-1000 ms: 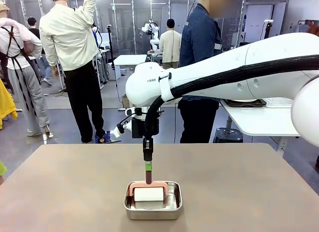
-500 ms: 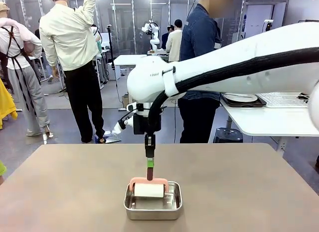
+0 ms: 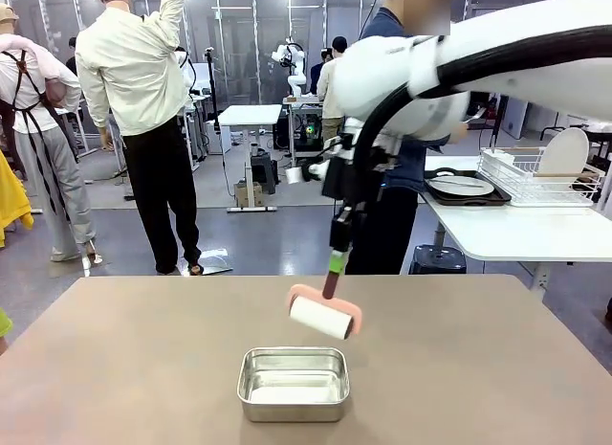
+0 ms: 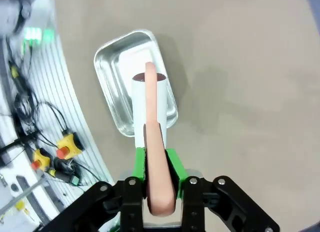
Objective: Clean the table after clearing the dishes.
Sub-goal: When the right (or left) Handle tray is removed, use the right hand (or left hand) to clean the right (or left) side of the table with the Lint Roller.
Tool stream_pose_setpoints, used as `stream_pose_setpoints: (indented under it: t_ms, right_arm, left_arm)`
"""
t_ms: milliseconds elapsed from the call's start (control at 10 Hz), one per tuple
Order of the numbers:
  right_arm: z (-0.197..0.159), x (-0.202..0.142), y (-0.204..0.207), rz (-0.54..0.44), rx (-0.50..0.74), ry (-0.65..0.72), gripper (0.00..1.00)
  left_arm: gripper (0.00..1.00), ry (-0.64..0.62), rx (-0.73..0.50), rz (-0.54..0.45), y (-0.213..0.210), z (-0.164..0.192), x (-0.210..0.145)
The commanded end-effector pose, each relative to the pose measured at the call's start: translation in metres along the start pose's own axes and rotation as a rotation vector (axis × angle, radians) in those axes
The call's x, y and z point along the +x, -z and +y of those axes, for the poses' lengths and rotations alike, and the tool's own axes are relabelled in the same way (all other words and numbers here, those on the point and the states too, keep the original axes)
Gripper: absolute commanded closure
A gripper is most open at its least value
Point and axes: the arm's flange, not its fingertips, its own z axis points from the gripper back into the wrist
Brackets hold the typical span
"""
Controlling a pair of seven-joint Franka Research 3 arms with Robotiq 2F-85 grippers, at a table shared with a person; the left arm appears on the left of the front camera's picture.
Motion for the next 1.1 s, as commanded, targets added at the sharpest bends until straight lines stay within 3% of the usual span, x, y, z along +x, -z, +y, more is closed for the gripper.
stream_pose_setpoints:
  t_ms: [0,100,200,300,400,700,800,1000]
  right_arm:
    - [0.004,-0.033,0.002,-0.151,-0.01,0.272,1.0]
    - [0.0,-0.042,-0.003,-0.196,-0.025,0.355,1.0]
    - [-0.002,-0.046,-0.004,-0.174,-0.043,0.356,1.0]
    - [-0.001,-0.041,0.0,-0.081,-0.041,0.294,1.0]
    - [-0.019,-0.046,-0.016,-0.149,-0.004,0.321,1.0]
    - [-0.019,-0.046,-0.016,-0.149,-0.004,0.321,1.0]
    - [-0.018,-0.048,-0.013,-0.139,-0.014,0.325,0.78]
    - [-0.048,-0.081,-0.032,-0.275,0.033,0.508,0.78]
  left_arm:
    - [0.0,-0.012,0.011,-0.005,-0.003,-0.004,-0.001]
    - [0.0,-0.012,0.011,-0.005,-0.003,-0.004,-0.001]
    - [0.0,-0.012,0.011,-0.005,-0.003,-0.004,-0.001]
    - [0.0,-0.012,0.011,-0.005,-0.003,-0.004,-0.001]
    - [0.0,-0.012,0.011,-0.005,-0.003,-0.004,-0.001]
    - [0.0,-0.012,0.011,-0.005,-0.003,-0.004,-0.001]
    - [0.0,-0.012,0.011,-0.005,-0.003,-0.004,-0.001]
    - [0.0,-0.012,0.011,-0.005,-0.003,-0.004,-0.001]
